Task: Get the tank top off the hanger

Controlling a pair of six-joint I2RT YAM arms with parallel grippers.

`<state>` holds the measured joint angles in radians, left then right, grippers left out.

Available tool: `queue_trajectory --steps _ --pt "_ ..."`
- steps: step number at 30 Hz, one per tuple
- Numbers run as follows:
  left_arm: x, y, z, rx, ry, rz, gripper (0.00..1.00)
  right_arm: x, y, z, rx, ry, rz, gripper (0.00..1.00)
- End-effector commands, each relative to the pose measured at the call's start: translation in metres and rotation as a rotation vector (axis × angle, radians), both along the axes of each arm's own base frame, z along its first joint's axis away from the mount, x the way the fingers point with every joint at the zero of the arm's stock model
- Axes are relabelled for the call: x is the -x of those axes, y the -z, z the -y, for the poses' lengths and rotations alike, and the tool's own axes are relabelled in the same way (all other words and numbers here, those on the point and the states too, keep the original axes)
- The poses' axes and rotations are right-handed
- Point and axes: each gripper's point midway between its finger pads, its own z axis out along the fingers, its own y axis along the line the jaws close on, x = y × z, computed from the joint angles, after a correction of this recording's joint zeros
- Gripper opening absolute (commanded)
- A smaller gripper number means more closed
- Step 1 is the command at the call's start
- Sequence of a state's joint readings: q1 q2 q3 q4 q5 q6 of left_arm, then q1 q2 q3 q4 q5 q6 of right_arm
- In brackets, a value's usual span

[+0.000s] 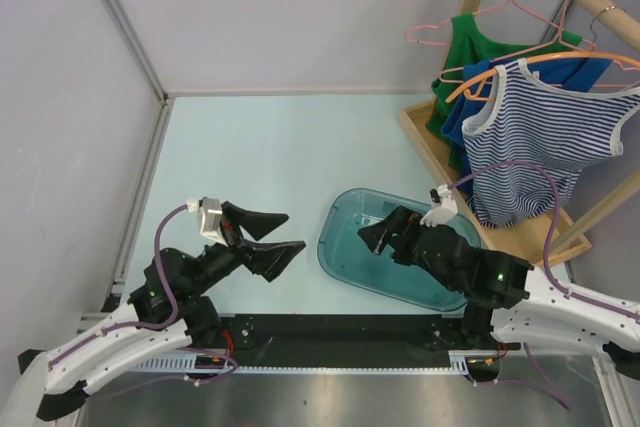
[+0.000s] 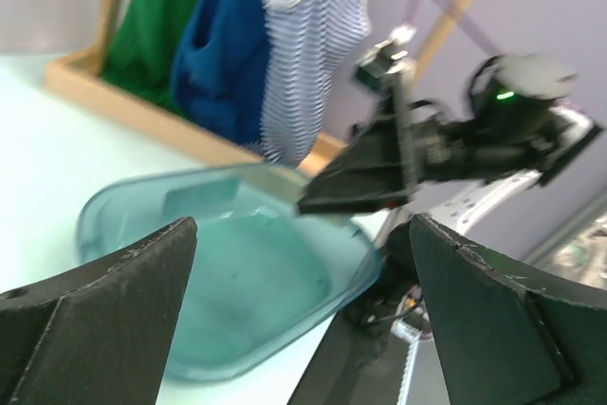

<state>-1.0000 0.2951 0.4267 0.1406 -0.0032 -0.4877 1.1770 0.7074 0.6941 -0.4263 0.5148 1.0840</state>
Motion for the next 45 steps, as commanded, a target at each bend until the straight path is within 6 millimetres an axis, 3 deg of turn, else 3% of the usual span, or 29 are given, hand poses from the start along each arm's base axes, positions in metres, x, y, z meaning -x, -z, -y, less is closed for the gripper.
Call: queue_trajectory --steps 1,2,3,5,10,11,16,21,22,25,27,28,30,32,34,35,37,38,39,41,42,44,45 --pt "-0.012 0.025 -0.02 -0.08 -0.116 -0.102 1.0 0.003 -0.016 0.042 0.08 0.084 0.013 1.0" --pt "-0.011 0.02 -0.024 -0.043 -0.122 -0.156 0.99 0.006 -0.03 0.05 0.04 0.081 0.028 1.0" --pt "-0.009 0.028 -0.028 -0.061 -0.126 -0.204 0.99 0.012 -0.039 0.053 0.022 0.052 0.035 1.0" --pt "-0.006 0.029 -0.034 -0.062 -0.133 -0.256 1.0 0.02 -0.075 0.062 -0.076 0.003 0.114 1.0" --pt "0.005 0.022 -0.032 -0.036 -0.071 -0.214 0.99 0.018 -0.128 0.088 -0.146 0.035 0.269 1.0" --pt "0.005 0.026 -0.03 -0.045 -0.063 -0.205 0.99 0.014 -0.14 0.097 -0.132 0.065 0.302 1.0" --pt "0.005 0.032 -0.024 -0.077 -0.049 -0.22 0.99 -0.003 -0.161 0.1 -0.01 0.136 0.361 1.0" --pt "0.006 0.033 -0.02 -0.093 -0.033 -0.233 0.99 -0.035 -0.195 0.137 0.117 0.434 0.444 1.0" --pt "0.007 0.032 -0.019 -0.093 -0.031 -0.234 0.99 -0.043 -0.195 0.132 0.169 0.472 0.444 1.0" --pt "0.008 0.034 -0.016 -0.105 -0.014 -0.246 0.99 -0.058 -0.214 0.148 0.265 0.668 0.457 1.0" --pt "0.009 0.034 -0.014 -0.114 -0.004 -0.255 0.99 -0.074 -0.22 0.138 0.33 0.715 0.455 1.0" --pt "0.01 0.035 -0.013 -0.12 0.005 -0.259 0.99 -0.084 -0.237 0.149 0.314 0.767 0.451 1.0" --pt "0.011 0.036 -0.012 -0.13 0.012 -0.266 0.99 -0.103 -0.233 0.135 0.378 0.729 0.422 1.0" --pt "0.018 0.038 -0.009 -0.15 0.053 -0.265 0.99 -0.114 -0.248 0.147 0.4 0.761 0.395 1.0" --pt "0.021 0.039 -0.008 -0.165 0.07 -0.257 0.99 -0.129 -0.243 0.141 0.48 0.777 0.375 1.0" --pt "0.024 0.038 -0.007 -0.171 0.088 -0.253 0.99 -0.128 -0.256 0.152 0.496 0.823 0.375 1.0" --pt "0.026 0.04 -0.004 -0.191 0.102 -0.251 0.99 -0.134 -0.258 0.155 0.555 0.868 0.355 1.0" --pt "0.027 0.04 -0.003 -0.199 0.114 -0.251 0.99 -0.133 -0.257 0.165 0.594 0.902 0.336 1.0" --pt "0.027 0.04 -0.002 -0.204 0.117 -0.252 0.99 -0.132 -0.269 0.179 0.569 0.952 0.329 1.0" --pt "0.027 0.043 0.001 -0.221 0.123 -0.262 0.99 -0.141 -0.261 0.185 0.602 0.944 0.288 1.0" --pt "0.027 0.042 0.002 -0.224 0.127 -0.264 0.99 -0.144 -0.267 0.198 0.583 0.987 0.279 1.0" --pt "0.026 0.044 0.006 -0.238 0.136 -0.271 0.99 -0.152 -0.265 0.201 0.594 0.984 0.262 1.0" --pt "0.027 0.044 0.008 -0.245 0.146 -0.277 0.99 -0.155 -0.267 0.213 0.597 1.017 0.249 1.0"
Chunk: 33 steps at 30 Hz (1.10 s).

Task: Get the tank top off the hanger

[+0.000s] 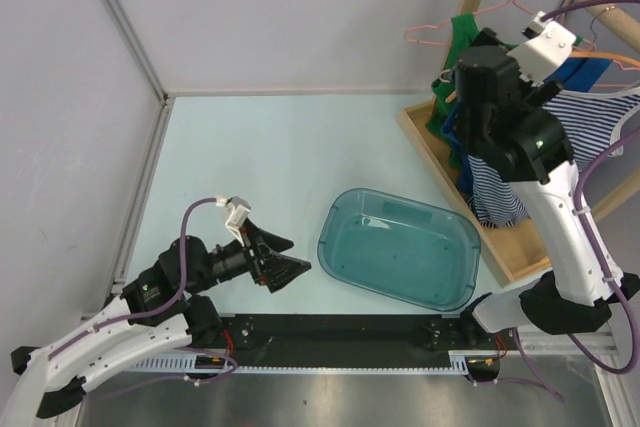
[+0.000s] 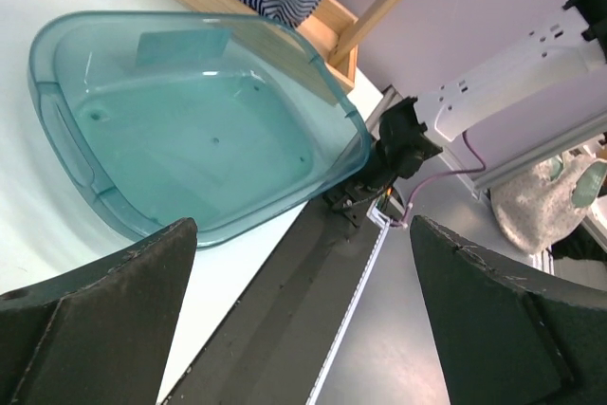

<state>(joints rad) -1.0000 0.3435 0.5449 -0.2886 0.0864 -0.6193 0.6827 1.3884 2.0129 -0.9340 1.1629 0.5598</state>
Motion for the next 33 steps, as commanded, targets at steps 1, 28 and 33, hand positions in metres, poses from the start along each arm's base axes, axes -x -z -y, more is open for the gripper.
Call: queue_trajectory --steps 1,28,33 --pt "0.005 -0.014 0.007 0.0 0.053 0.015 1.0 0.001 -0.011 0.037 -0.019 0.081 -0.015 1.0" --pt "0.008 -0.008 0.014 -0.035 0.088 -0.013 0.99 -0.037 0.022 0.09 -0.096 0.249 -0.087 0.66" --pt "0.009 -0.008 0.013 -0.034 0.09 -0.011 0.99 -0.039 0.023 0.091 -0.098 0.245 -0.087 0.56"
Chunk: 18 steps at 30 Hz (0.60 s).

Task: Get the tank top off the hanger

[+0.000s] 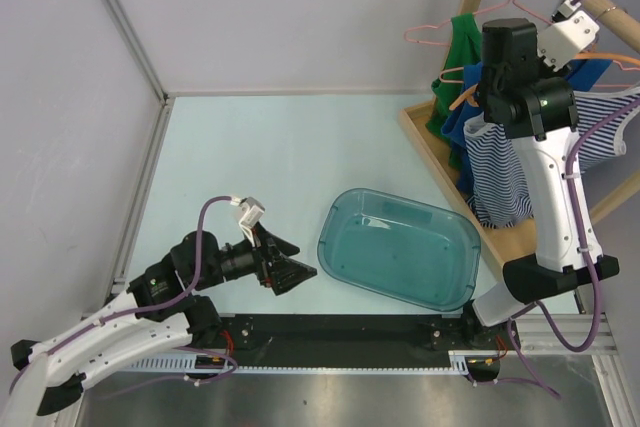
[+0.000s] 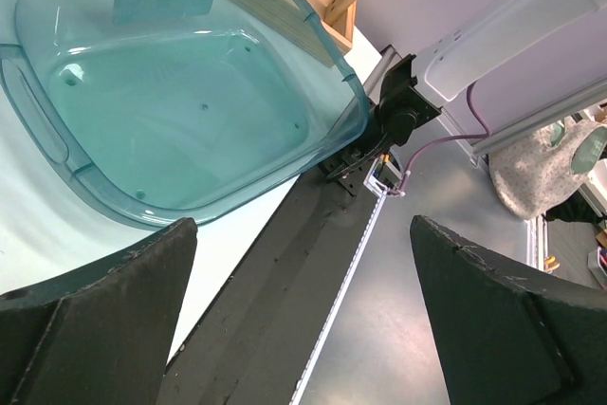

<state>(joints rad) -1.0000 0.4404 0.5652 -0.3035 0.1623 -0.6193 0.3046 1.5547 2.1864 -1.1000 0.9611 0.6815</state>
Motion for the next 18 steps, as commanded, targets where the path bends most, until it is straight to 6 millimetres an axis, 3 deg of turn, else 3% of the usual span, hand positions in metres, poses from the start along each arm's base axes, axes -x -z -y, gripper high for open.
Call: queue_trajectory --steps 1,5,7,14,18 --pt "0.002 -0.022 -0.001 0.036 0.014 0.043 0.99 0.009 -0.005 0.011 -0.004 0.036 0.021 0.55" --pt "0.003 -0.022 -0.002 0.032 0.02 0.041 1.0 0.014 -0.007 0.014 -0.009 0.047 0.036 0.42" --pt "0.004 -0.023 -0.003 0.034 0.02 0.044 0.99 0.016 -0.006 0.015 -0.018 0.05 0.042 0.32" --pt "0.006 -0.03 -0.003 0.037 0.036 0.056 1.0 0.033 -0.031 0.012 -0.045 -0.02 0.152 0.01" --pt "0.004 -0.032 -0.001 0.034 0.033 0.056 0.99 0.046 -0.043 0.012 -0.06 -0.044 0.187 0.0"
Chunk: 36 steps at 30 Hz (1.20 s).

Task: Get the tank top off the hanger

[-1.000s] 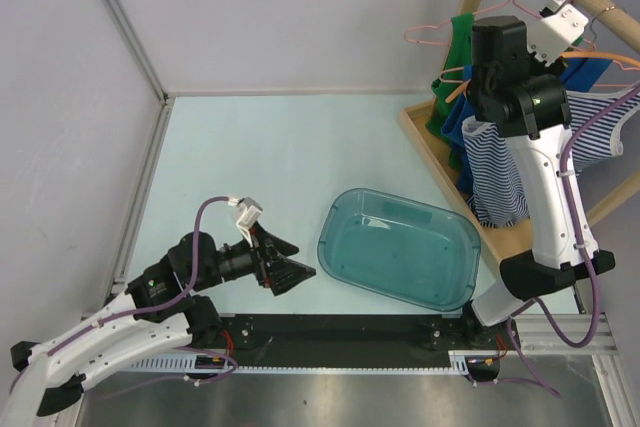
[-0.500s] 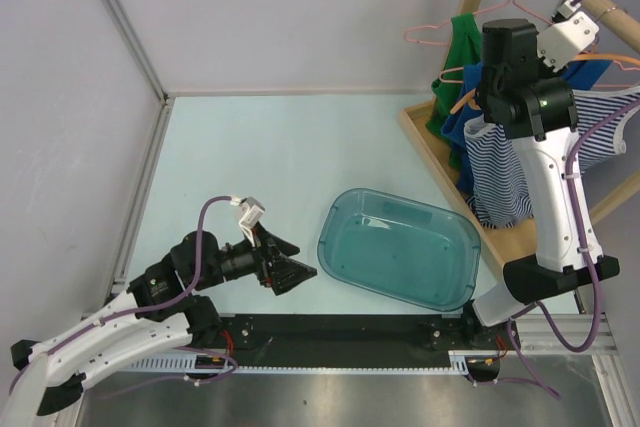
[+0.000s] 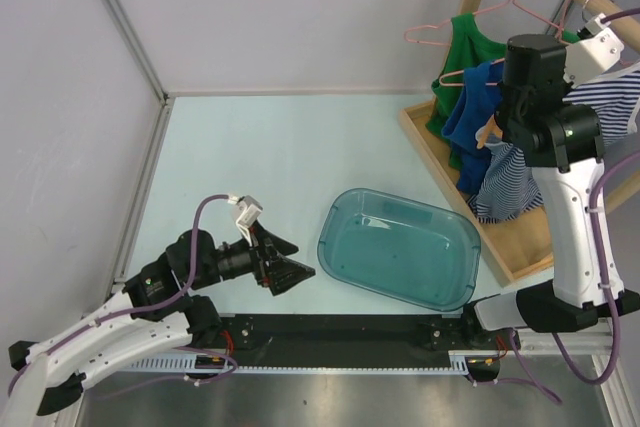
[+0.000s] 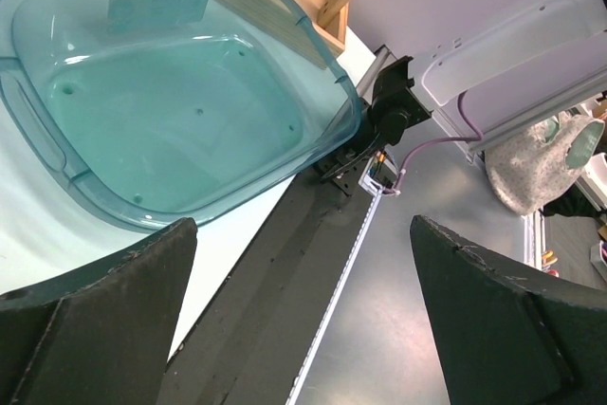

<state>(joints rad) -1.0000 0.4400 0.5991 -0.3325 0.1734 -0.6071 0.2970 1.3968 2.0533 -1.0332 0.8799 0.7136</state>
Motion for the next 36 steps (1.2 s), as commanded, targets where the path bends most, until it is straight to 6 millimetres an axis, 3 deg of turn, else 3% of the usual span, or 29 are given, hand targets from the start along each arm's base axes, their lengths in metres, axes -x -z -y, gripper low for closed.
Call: queue_trajectory --steps 1,7,15,21,26,28,32,33,35,36 --pt "0.001 -0.023 0.003 0.032 0.023 0.039 0.99 0.02 -0.034 0.011 0.015 0.007 0.1 0.0" --pt "0.0 -0.025 0.005 0.039 0.024 0.043 0.99 0.05 -0.049 0.003 -0.004 -0.076 0.157 0.0" --pt "0.0 -0.029 0.007 0.056 0.024 0.04 1.0 0.08 -0.049 -0.011 -0.027 -0.238 0.215 0.0" --pt "0.0 -0.032 0.011 0.062 0.044 0.046 1.0 0.106 -0.025 -0.042 -0.039 -0.487 0.157 0.0" --pt "0.0 -0.038 0.014 0.062 0.06 0.064 0.99 0.14 0.013 -0.071 -0.051 -0.716 0.047 0.0" --pt "-0.003 -0.04 0.016 0.064 0.053 0.072 0.99 0.168 0.016 -0.088 -0.037 -0.881 0.057 0.0" --pt "-0.007 -0.063 0.021 0.099 0.045 0.099 1.0 0.217 0.008 -0.102 0.03 -1.084 0.101 0.0" --pt "-0.009 -0.069 0.023 0.115 0.045 0.111 0.99 0.236 -0.004 -0.111 0.027 -1.169 0.141 0.0" --pt "-0.01 -0.083 0.029 0.133 0.057 0.129 1.0 0.252 -0.02 -0.118 0.029 -1.242 0.194 0.0" --pt "-0.011 -0.091 0.032 0.15 0.062 0.144 0.99 0.27 -0.039 -0.126 0.031 -1.317 0.265 0.0"
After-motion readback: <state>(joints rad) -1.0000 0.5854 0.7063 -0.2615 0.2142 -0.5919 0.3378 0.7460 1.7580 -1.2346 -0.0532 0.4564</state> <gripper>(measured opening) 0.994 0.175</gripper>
